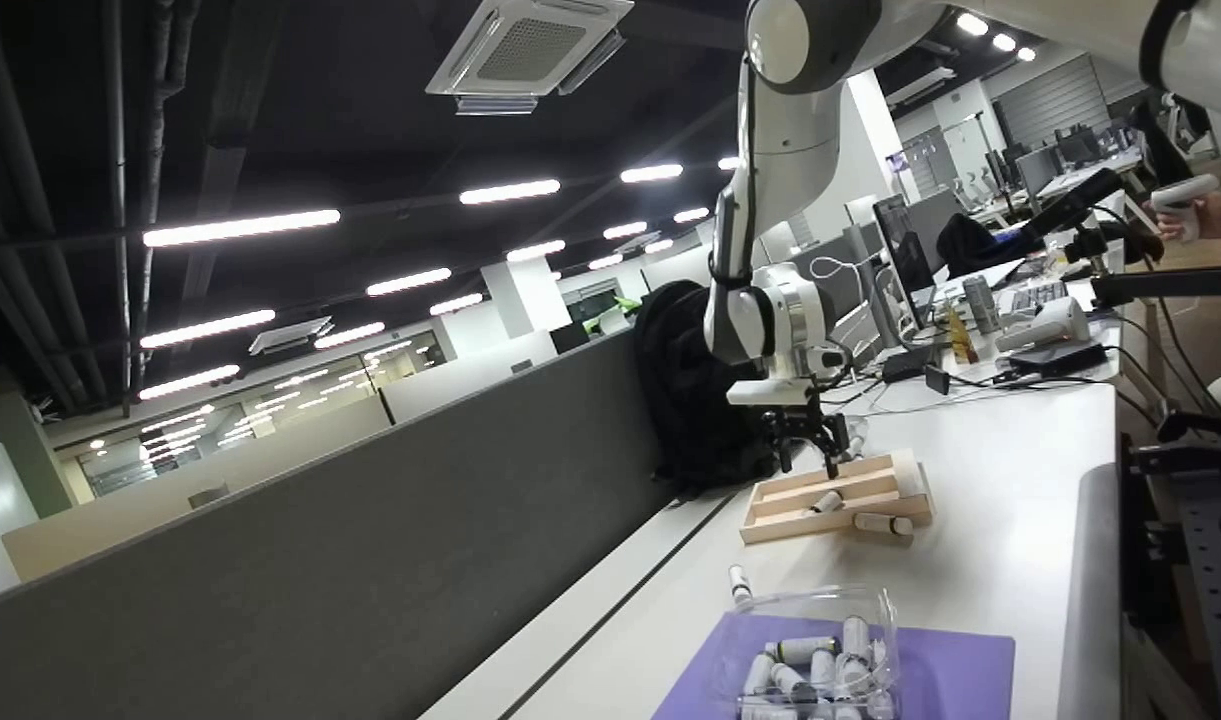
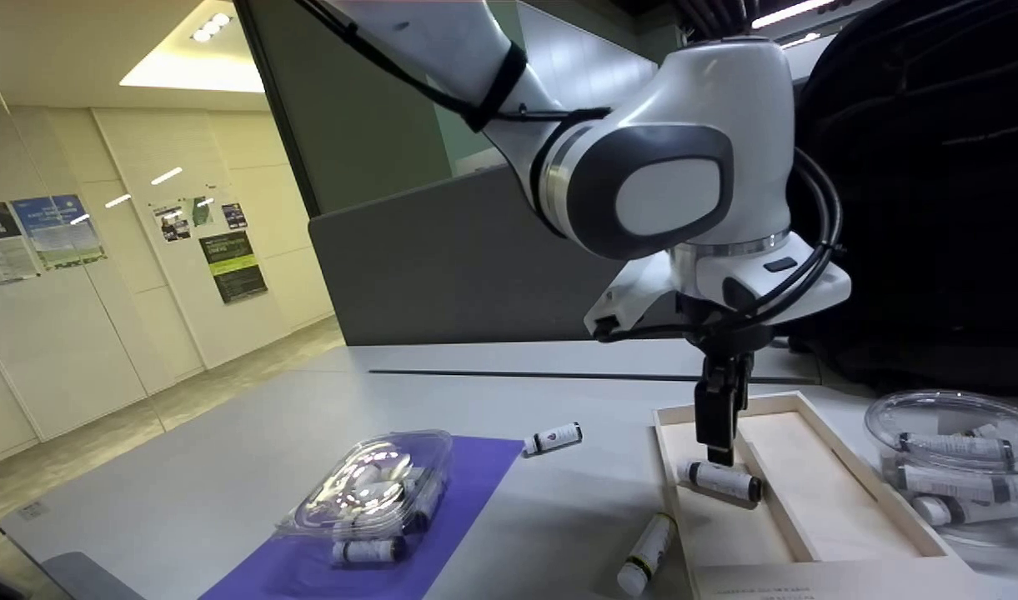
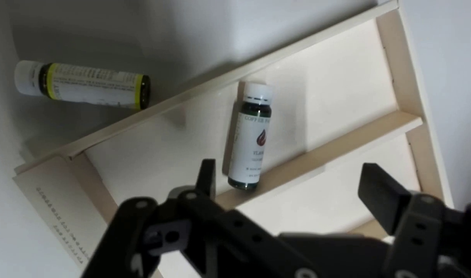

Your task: Pick up the middle white object and place it on the bottom part of the tray to the right

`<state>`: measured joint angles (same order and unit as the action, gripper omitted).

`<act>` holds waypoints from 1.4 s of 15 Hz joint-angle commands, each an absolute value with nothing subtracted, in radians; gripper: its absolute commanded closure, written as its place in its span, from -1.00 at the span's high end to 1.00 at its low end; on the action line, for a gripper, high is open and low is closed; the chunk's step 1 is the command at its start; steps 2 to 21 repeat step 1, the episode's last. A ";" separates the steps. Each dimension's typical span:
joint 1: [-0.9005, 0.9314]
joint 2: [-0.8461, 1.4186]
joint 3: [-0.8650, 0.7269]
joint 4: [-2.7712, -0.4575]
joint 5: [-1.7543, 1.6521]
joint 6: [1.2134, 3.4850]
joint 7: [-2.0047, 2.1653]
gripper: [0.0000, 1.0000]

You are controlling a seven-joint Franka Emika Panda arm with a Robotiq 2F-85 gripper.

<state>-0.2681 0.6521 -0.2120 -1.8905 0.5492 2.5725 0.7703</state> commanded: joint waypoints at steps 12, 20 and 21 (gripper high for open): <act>-0.256 0.560 -0.218 -1.952 0.521 2.510 0.779 1.00; -0.256 0.560 -0.218 -1.952 0.521 2.510 0.779 1.00; -0.256 0.560 -0.218 -1.952 0.521 2.510 0.779 1.00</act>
